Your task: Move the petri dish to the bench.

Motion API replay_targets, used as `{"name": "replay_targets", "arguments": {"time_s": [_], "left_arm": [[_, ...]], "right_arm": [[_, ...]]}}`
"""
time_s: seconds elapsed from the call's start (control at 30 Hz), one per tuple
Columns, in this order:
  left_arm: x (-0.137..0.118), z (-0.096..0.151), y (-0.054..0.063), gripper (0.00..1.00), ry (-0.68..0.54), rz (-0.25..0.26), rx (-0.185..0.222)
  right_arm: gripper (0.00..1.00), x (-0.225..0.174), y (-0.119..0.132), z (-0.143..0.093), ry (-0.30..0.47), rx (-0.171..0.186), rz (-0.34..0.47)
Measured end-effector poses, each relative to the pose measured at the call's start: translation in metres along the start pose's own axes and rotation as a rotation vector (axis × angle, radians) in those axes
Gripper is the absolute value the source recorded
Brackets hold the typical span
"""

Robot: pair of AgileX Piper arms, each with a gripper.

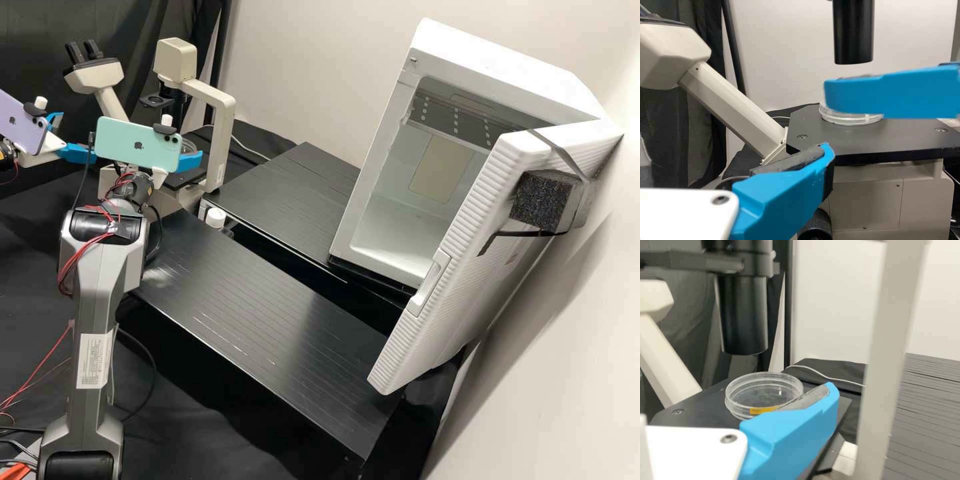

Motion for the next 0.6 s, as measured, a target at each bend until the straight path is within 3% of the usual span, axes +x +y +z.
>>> {"name": "replay_targets", "arguments": {"time_s": [0.3, 0.6], "left_arm": [[0.000, 0.000, 0.000, 1.00, 0.000, 0.000, 0.000], [0.000, 0.000, 0.000, 1.00, 0.000, 0.000, 0.000]], "right_arm": [[1.00, 0.022, -0.015, -0.003, -0.027, -0.073, 0.011], [1.00, 0.040, -0.027, 0.001, -0.055, -0.039, -0.030]]}}
